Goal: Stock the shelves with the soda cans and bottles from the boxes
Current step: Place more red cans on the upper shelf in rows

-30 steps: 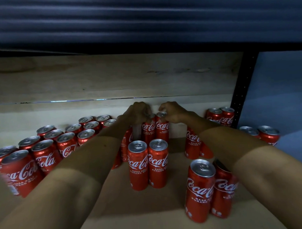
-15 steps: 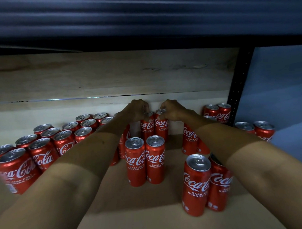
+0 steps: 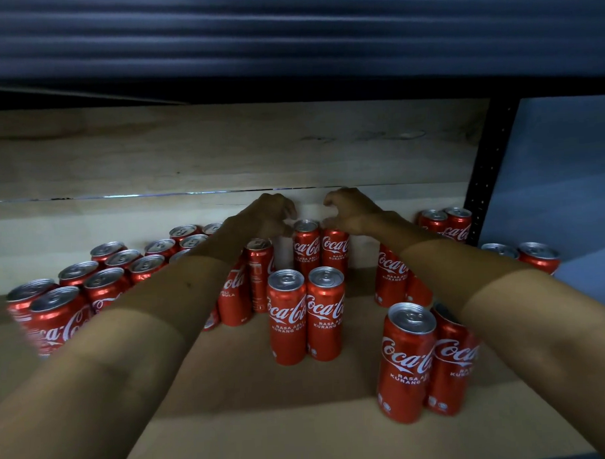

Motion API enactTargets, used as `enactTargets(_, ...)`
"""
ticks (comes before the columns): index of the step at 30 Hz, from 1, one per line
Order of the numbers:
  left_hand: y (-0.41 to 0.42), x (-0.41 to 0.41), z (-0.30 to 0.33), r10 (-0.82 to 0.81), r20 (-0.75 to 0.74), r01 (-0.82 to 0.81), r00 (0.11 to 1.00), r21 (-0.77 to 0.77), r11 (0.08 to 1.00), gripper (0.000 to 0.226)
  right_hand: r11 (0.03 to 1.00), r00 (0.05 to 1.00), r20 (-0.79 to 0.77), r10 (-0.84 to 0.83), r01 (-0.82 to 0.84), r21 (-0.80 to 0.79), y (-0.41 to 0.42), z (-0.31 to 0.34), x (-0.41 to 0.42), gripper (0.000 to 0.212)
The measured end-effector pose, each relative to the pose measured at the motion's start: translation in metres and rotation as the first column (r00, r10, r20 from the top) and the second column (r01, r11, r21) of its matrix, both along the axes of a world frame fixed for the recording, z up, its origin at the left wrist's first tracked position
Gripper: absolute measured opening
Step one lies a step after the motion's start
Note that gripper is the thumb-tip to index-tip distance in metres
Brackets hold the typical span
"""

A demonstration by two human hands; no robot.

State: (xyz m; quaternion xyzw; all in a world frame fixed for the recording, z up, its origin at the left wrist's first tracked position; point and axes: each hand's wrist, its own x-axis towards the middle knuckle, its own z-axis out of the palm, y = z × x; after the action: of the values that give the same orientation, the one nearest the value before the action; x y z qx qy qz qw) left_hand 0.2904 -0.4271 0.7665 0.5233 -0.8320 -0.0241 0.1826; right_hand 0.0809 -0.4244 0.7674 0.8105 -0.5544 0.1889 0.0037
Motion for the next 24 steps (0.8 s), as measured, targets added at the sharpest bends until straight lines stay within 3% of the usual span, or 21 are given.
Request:
enactTargets(6, 0.026, 0.051, 0.010, 0.025, 0.018, -0.024, 1.000, -0.056, 0.998, 0.022, 0.985, 0.985, -0.053, 0.166, -0.168, -0.031, 0.017, 0.011, 0.040, 0.052)
enactTargets(12, 0.061, 0.102, 0.008, 0.020, -0.077, -0.017, 0.997, 0.033, 0.999, 0.014, 0.940, 0.938, -0.114, 0.327, -0.310, 0.144, 0.036, 0.012, 0.093, 0.050)
enactTargets(18, 0.080, 0.111, 0.000, -0.048, -0.062, 0.058, 0.997, 0.163, 0.985, 0.019, 0.930, 0.944, -0.113, 0.310, -0.277, 0.243, 0.039, 0.001, 0.112, 0.058)
enactTargets(24, 0.087, 0.105, -0.011, -0.039, -0.011, 0.040, 0.999, 0.064, 0.997, 0.036, 0.957, 0.972, -0.076, 0.222, -0.202, 0.210, 0.041, -0.005, 0.113, 0.050)
